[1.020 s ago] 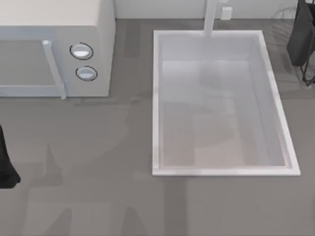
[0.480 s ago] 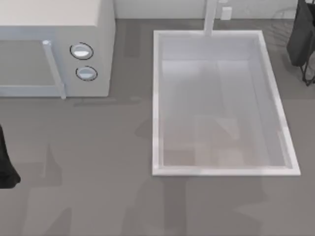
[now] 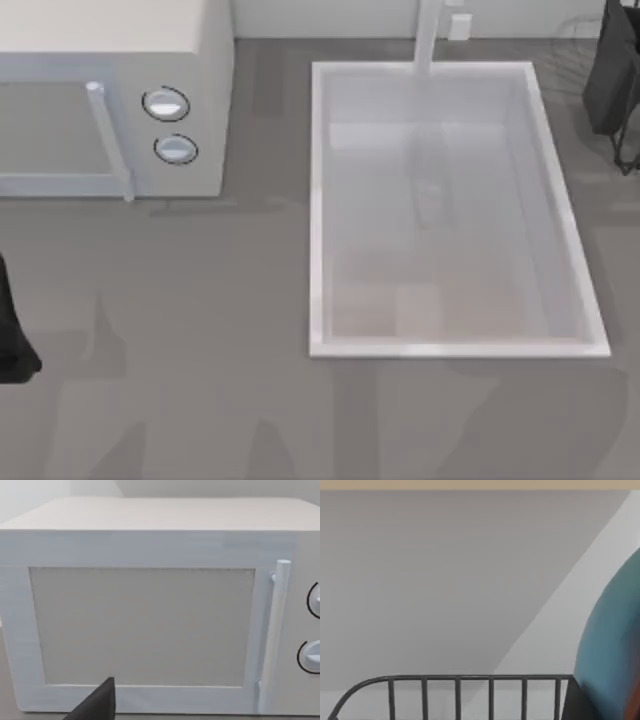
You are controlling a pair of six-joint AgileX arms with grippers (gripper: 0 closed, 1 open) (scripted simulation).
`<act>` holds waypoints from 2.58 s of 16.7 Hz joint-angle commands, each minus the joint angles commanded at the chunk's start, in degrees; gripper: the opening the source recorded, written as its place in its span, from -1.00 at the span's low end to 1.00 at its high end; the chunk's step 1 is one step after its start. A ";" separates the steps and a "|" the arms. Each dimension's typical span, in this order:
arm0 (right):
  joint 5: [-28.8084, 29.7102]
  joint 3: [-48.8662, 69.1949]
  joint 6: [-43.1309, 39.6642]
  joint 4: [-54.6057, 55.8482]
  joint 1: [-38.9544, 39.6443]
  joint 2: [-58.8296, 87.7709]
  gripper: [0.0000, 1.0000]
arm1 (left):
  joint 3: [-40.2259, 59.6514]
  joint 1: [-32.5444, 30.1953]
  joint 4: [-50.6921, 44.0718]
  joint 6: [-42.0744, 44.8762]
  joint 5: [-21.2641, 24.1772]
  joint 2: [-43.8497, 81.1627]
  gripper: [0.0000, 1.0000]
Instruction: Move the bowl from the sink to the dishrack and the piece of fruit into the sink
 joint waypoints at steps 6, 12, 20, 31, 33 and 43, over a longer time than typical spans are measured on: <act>0.26 -0.84 -0.05 1.44 0.31 0.86 -1.00 | 0.00 0.00 0.00 0.00 0.00 0.00 1.00; 0.26 -0.84 -0.05 1.44 0.31 0.86 -0.10 | 0.00 0.00 0.00 0.00 0.00 0.00 1.00; 0.26 -0.84 -0.05 1.44 0.31 0.86 1.00 | 0.00 0.00 0.00 0.00 0.00 0.00 1.00; 0.42 -1.71 0.06 0.51 0.53 -0.90 1.00 | 0.00 0.00 0.00 0.00 0.00 0.00 1.00; 0.96 -3.84 0.28 -1.62 1.15 -5.05 1.00 | 0.00 0.00 0.00 0.00 0.00 0.00 1.00; 8.55 -27.82 1.23 -23.53 7.24 -48.88 1.00 | 0.00 0.00 0.00 0.00 0.00 0.00 1.00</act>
